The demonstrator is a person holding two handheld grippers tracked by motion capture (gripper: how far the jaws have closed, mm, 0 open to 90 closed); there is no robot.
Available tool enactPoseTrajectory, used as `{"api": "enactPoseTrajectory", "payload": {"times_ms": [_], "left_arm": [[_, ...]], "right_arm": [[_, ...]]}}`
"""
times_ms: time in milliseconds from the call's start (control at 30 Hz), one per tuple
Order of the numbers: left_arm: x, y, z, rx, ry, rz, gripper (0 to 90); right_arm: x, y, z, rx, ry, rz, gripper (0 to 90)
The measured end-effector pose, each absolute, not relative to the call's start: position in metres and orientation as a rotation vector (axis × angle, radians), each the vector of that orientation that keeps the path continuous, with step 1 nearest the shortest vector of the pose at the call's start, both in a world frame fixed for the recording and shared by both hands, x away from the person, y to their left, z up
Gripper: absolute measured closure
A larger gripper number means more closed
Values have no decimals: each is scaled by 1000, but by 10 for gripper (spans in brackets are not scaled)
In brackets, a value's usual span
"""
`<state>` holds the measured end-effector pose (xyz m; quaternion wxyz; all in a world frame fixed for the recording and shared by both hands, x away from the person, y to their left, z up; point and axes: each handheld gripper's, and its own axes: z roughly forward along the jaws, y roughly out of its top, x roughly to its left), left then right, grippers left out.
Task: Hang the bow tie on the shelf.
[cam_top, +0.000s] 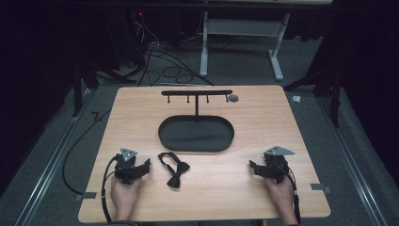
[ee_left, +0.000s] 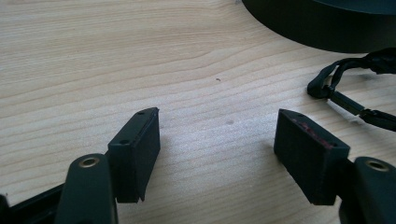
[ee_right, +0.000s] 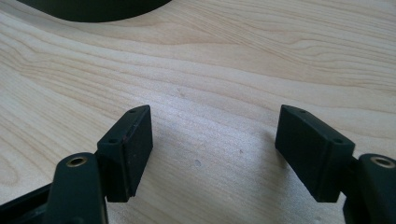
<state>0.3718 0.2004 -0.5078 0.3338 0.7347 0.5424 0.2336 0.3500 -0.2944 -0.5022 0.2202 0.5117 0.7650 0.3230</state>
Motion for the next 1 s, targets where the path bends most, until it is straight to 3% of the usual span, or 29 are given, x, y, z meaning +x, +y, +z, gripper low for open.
{"api": "enactPoseTrajectory", "payload": {"times_ms": [1000], "left_arm": [[373, 199, -508, 1918, 1424, 607, 278]], "right_arm": [[350, -295, -502, 1398, 2128, 898, 283]]}}
